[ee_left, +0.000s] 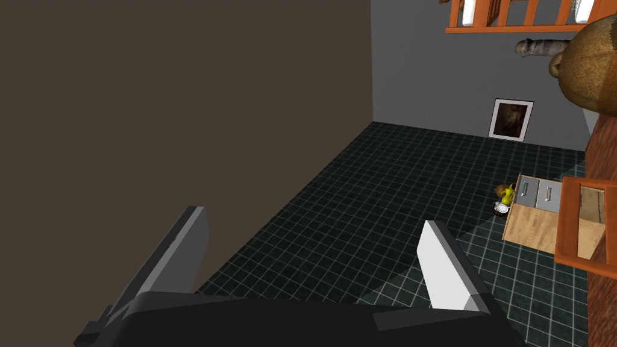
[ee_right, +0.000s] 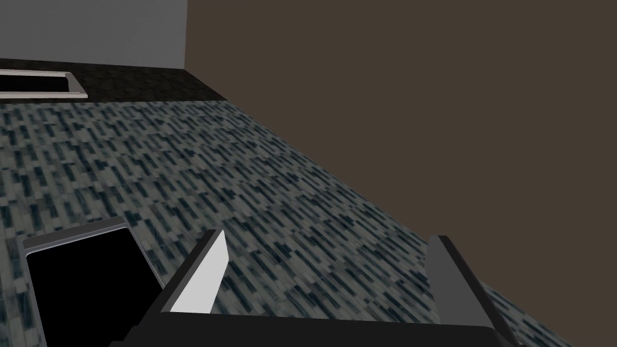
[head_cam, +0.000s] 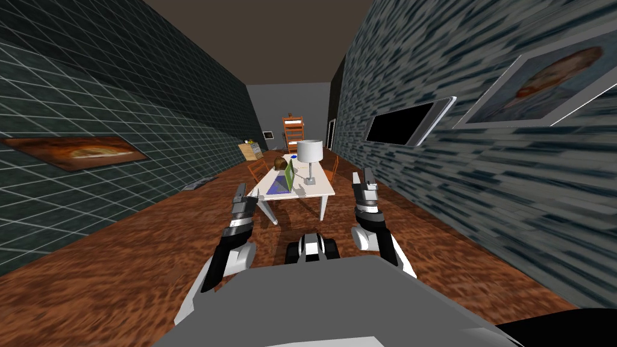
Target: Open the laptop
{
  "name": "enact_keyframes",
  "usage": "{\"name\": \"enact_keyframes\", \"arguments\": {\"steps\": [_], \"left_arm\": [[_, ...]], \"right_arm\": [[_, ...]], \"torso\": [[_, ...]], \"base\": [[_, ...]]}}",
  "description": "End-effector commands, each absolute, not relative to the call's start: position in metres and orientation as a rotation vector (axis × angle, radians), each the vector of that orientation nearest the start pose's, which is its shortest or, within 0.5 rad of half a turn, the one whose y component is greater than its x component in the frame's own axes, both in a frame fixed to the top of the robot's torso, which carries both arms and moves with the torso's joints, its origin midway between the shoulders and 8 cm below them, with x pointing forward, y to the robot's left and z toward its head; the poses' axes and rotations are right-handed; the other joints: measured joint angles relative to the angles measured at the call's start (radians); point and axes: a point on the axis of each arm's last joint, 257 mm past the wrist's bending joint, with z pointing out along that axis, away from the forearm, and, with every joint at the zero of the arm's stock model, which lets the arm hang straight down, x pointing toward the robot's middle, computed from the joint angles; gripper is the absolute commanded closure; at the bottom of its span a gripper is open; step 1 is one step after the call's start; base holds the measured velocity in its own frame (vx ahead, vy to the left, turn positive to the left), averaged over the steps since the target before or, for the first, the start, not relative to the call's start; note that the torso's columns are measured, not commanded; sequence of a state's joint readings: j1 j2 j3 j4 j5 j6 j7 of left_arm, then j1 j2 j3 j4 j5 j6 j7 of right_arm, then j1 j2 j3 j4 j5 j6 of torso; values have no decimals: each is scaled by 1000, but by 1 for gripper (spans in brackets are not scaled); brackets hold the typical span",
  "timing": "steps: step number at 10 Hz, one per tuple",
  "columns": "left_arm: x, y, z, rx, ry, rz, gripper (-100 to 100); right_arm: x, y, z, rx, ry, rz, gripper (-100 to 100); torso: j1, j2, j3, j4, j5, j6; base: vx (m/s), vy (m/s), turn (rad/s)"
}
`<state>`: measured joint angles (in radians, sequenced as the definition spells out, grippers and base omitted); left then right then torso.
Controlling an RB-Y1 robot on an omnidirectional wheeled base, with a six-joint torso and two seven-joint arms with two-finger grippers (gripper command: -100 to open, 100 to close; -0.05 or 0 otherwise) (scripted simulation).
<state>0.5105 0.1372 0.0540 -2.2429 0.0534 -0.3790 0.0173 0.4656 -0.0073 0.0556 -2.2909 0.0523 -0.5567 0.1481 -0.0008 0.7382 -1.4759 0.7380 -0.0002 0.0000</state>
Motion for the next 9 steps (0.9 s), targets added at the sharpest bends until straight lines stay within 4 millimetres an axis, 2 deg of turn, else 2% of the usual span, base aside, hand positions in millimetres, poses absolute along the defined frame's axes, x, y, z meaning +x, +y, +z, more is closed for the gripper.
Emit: {"name": "enact_keyframes", "arguments": {"steps": [1,9], "left_arm": [[377,304,-26,-747,848,-1197,-100],[400,323,-48,-826,947,-1057,-100]], "right_arm": [[336,-247,50,493,609,1220,0],[336,-247,50,493,609,1220,0]], "torso": [[0,-1,0,0,0,0],[1,0,0,0,0,0]], "base": [[56,-74,10],[56,-66,9]]}}
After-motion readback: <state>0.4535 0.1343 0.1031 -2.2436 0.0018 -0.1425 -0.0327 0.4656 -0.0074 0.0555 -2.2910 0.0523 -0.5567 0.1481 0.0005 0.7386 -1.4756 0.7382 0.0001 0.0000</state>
